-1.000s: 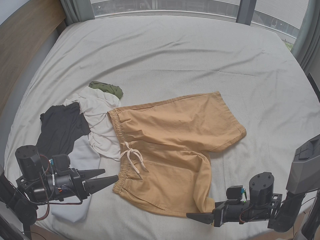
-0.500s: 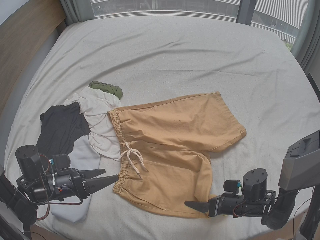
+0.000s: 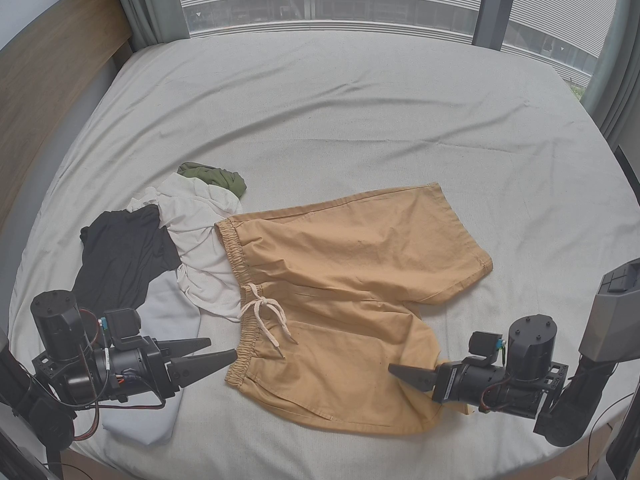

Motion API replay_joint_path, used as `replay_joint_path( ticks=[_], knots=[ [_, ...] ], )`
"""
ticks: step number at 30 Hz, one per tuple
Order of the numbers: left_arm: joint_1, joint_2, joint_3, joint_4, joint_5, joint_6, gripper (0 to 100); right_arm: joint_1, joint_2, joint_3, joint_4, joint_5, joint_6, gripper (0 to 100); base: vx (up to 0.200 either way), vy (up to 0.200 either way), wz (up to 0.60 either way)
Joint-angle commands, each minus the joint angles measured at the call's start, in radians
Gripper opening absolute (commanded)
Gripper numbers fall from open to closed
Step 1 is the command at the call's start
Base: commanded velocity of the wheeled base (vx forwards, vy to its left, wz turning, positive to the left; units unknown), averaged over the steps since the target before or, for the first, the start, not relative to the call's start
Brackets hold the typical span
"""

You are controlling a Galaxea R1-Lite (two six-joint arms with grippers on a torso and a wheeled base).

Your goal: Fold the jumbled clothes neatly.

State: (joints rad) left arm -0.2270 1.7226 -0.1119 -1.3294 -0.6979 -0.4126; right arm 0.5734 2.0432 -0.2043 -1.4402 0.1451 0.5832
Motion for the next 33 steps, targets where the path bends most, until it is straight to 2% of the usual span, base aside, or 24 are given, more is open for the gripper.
replay_joint_path(
  ticks=[1,7,12,19,25,33],
  knots=[
    [0.000,0.002,0.000,-0.001,0.000,0.000,100,-0.043,-0.015,-0.030,0.003,-0.015,0.009,100,0.000,0.000,0.00],
    [0.000,0.002,0.000,-0.001,0.000,0.000,100,-0.102,0.002,-0.076,0.014,-0.062,0.021,100,0.000,0.000,0.00],
    [0.000,0.002,0.000,-0.001,0.000,0.000,100,-0.144,0.003,-0.107,0.086,-0.099,0.018,100,0.000,0.000,0.00],
    [0.000,0.002,0.001,-0.001,0.000,0.000,100,-0.182,0.003,-0.119,0.090,-0.107,0.000,100,0.000,0.000,0.00],
    [0.000,0.005,0.001,-0.001,0.000,0.000,100,-0.234,0.000,-0.121,0.090,-0.134,-0.051,100,0.000,0.000,0.00],
    [0.000,0.005,0.001,-0.001,0.000,0.000,100,-0.267,-0.011,-0.122,0.092,-0.134,-0.059,100,0.000,0.000,0.00]
  ],
)
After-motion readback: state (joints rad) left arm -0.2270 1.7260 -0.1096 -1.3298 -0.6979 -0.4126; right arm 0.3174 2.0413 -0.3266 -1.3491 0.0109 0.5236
